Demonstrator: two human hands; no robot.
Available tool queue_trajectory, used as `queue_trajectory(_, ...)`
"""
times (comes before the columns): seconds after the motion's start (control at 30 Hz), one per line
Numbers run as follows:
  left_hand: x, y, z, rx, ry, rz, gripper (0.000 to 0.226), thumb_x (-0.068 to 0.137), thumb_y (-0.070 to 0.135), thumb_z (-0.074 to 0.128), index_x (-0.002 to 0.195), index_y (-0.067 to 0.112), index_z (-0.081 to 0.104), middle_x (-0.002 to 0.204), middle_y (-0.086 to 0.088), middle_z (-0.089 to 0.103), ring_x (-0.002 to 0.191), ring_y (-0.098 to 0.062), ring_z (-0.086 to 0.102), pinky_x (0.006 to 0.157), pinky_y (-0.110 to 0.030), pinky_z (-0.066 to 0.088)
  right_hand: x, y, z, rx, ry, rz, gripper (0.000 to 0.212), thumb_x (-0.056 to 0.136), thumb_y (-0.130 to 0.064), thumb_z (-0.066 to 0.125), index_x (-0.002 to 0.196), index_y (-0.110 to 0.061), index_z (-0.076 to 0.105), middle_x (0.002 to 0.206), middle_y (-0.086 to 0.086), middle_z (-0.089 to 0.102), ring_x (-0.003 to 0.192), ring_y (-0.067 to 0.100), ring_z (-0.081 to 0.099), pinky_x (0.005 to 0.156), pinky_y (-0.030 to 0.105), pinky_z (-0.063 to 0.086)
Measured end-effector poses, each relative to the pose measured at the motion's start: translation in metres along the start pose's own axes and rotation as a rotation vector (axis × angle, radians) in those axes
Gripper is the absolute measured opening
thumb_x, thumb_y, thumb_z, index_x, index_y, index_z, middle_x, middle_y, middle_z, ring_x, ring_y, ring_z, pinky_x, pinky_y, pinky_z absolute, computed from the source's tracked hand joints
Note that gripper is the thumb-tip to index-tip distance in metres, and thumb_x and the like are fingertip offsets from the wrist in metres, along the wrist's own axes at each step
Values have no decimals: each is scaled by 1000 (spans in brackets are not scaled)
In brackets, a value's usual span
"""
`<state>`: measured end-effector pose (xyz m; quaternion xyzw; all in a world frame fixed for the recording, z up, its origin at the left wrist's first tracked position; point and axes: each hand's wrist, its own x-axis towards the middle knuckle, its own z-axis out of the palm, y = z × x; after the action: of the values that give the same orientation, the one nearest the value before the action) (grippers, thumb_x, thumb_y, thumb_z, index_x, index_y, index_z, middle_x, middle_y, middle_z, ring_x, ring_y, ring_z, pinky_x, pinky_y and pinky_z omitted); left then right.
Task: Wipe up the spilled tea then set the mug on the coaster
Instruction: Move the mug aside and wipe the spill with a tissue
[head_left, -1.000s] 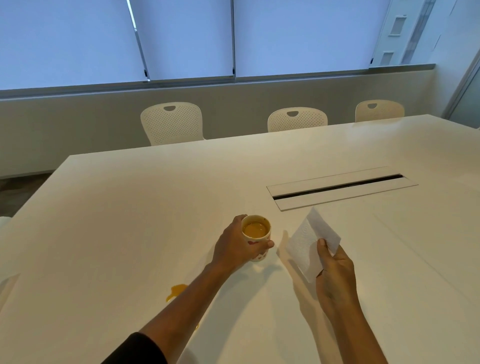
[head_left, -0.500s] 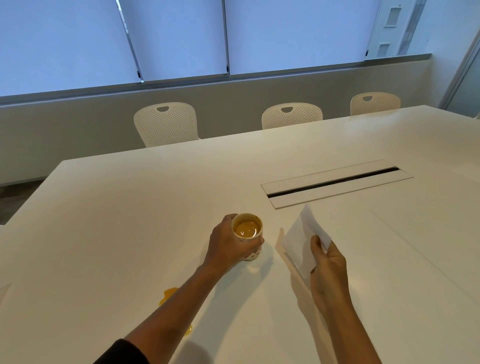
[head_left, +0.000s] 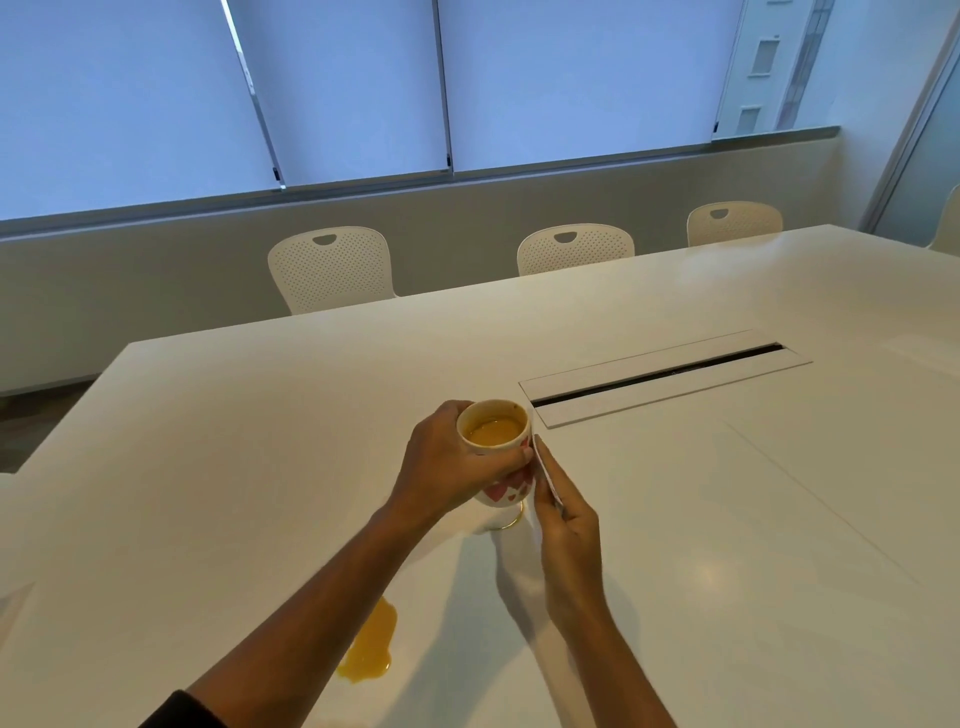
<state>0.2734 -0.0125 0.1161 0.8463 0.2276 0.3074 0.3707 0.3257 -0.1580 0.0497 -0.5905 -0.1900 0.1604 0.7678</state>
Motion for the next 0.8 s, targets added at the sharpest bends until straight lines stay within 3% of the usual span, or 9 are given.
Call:
queue_trajectory(0.1, 0, 5, -9, -1, 0, 20, 72, 67, 67, 82, 124, 28, 61, 110, 18, 66, 91, -5, 67, 71, -11, 54, 4, 2, 6, 75, 30, 43, 32, 106, -33, 53, 134, -41, 66, 130, -22, 73, 123, -1, 66, 92, 13, 58)
queue_trajectory(0.17, 1, 9, -15, -7, -7, 30, 70, 67, 67, 82, 123, 30, 61, 108, 20, 65, 90, -4, 68, 70, -10, 53, 8, 2, 7, 190, 45, 139, 31, 111, -24, 50, 133, -34, 69, 126, -9, 78, 118, 15, 73, 98, 32, 61)
queue_trajectory(0.27, 0, 14, -24, -14, -14, 33, 61, 68, 68, 81, 117, 38, 59, 102, 27, 64, 88, -3, 69, 67, -10, 54, 12, -1, 9, 446, 76, 367, 28, 110, -28, 51, 130, -26, 70, 118, 10, 80, 106, 35, 78, 88, 50, 65)
queue_trajectory(0.4, 1, 19, -35, -8, -11, 55, 58, 71, 65, 82, 116, 40, 56, 102, 29, 61, 86, 0, 67, 61, -3, 51, 15, 1, 20, 837, -2, 548, 32, 107, -23, 55, 138, -21, 64, 133, 21, 73, 123, 46, 68, 108, 68, 50)
queue_trajectory(0.53, 2, 18, -44, -5, 10, 52, 58, 72, 62, 83, 116, 39, 55, 106, 23, 62, 84, 1, 65, 58, 1, 47, 12, -4, 35, 1052, -44, 586, 48, 95, -16, 64, 142, -16, 58, 137, 23, 70, 119, 47, 71, 104, 68, 53)
queue_trajectory(0.63, 2, 14, -49, -9, 24, 46, 56, 74, 58, 83, 117, 36, 56, 108, 19, 63, 83, 1, 64, 60, 4, 46, 8, -3, 44, 1077, -61, 613, 46, 99, -16, 62, 144, -14, 56, 138, 23, 70, 123, 47, 69, 115, 67, 44)
queue_trajectory(0.7, 2, 10, -51, -6, 29, 39, 57, 75, 56, 83, 120, 30, 59, 109, 18, 63, 82, 1, 64, 60, 2, 47, 6, 0, 47, 1083, -58, 632, 51, 93, -15, 65, 143, -13, 56, 135, 23, 71, 121, 47, 70, 114, 68, 44)
queue_trajectory(0.8, 1, 3, -53, 10, 46, 30, 64, 75, 55, 84, 126, 24, 61, 111, 16, 64, 83, 0, 64, 62, -2, 47, 2, 4, 52, 1075, -37, 660, 43, 103, -15, 58, 146, -10, 55, 136, 24, 70, 127, 47, 65, 119, 66, 40)
